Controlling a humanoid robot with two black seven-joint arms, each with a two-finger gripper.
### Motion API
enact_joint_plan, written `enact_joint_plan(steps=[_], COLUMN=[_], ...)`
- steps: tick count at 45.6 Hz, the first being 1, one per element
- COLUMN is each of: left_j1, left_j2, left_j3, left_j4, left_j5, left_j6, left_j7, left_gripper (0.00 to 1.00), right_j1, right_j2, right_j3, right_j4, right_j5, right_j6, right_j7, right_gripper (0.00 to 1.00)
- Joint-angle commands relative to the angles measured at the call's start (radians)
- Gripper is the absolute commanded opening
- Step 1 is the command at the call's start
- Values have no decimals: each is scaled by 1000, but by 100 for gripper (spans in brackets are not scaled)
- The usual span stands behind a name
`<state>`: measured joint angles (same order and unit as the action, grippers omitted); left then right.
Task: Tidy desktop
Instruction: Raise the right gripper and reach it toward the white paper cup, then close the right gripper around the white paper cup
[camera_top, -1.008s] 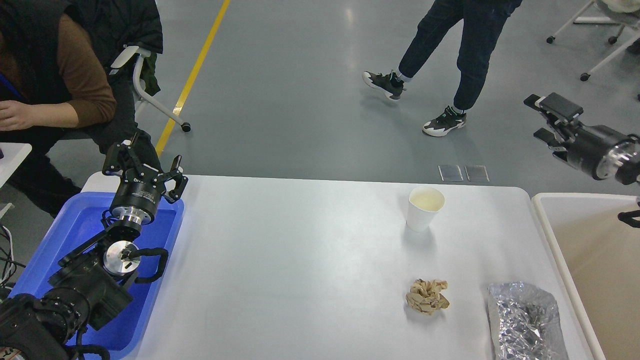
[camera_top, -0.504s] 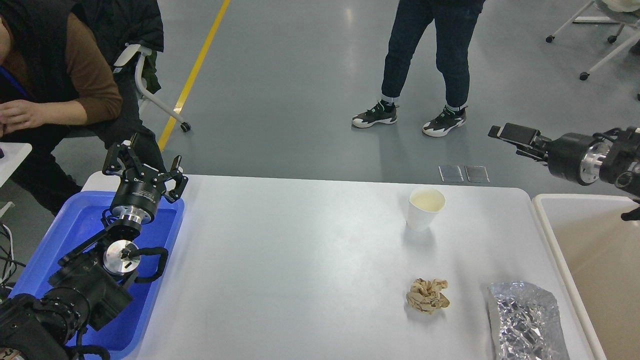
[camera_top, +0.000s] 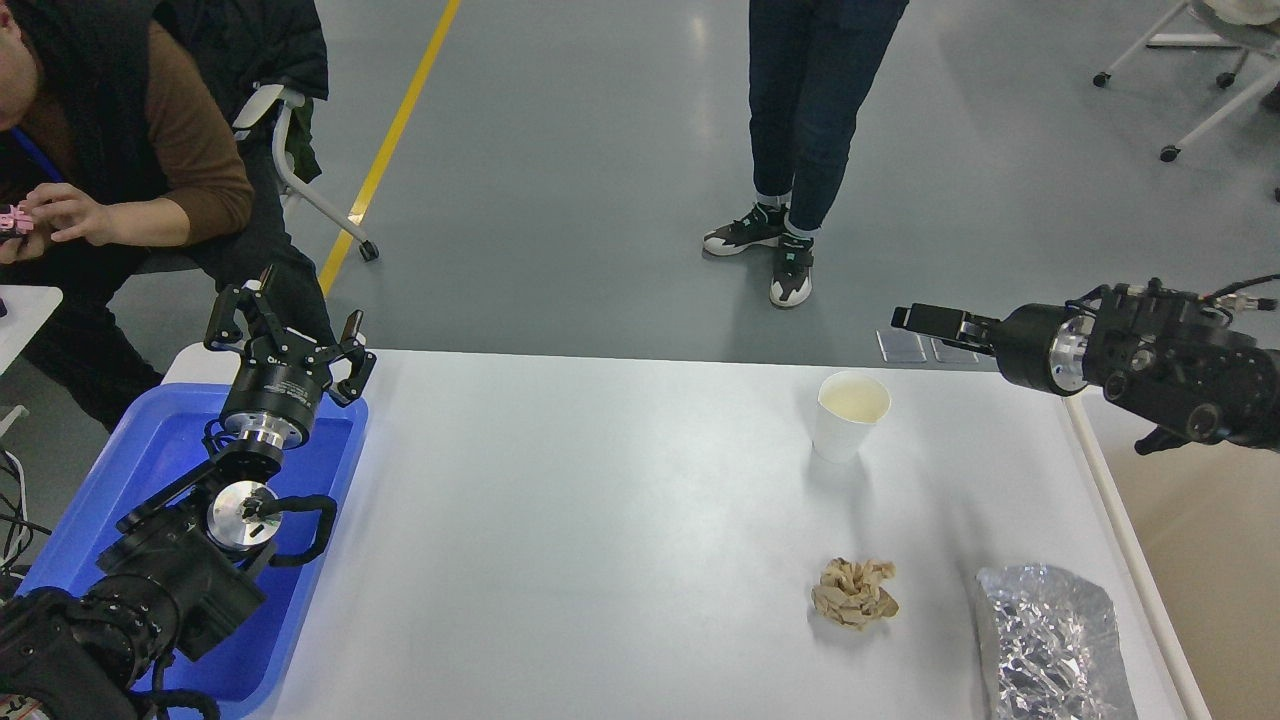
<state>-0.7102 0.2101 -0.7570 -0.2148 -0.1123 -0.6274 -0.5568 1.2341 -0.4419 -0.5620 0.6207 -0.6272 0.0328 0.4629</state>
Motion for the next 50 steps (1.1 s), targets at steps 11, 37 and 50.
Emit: enact_joint_plan(steps=[11,37,50], left_j1=[0,0,0], left_j2=[0,0,0], left_j3=[1,1,1], left_j4=[0,0,0], left_j5=[0,0,-1], left_j6=[0,0,0], left_j7=[0,0,0], left_gripper=[100,100,100], right_j1=[-114,-208,-211], right_j2=[114,245,256], right_j3=[-9,-1,4], right_j4=[-148,-349,-354], right_j5=[12,14,14], right_j6=[-2,-2,-4], right_j7=[-1,-79,-90], right_gripper=[99,99,98])
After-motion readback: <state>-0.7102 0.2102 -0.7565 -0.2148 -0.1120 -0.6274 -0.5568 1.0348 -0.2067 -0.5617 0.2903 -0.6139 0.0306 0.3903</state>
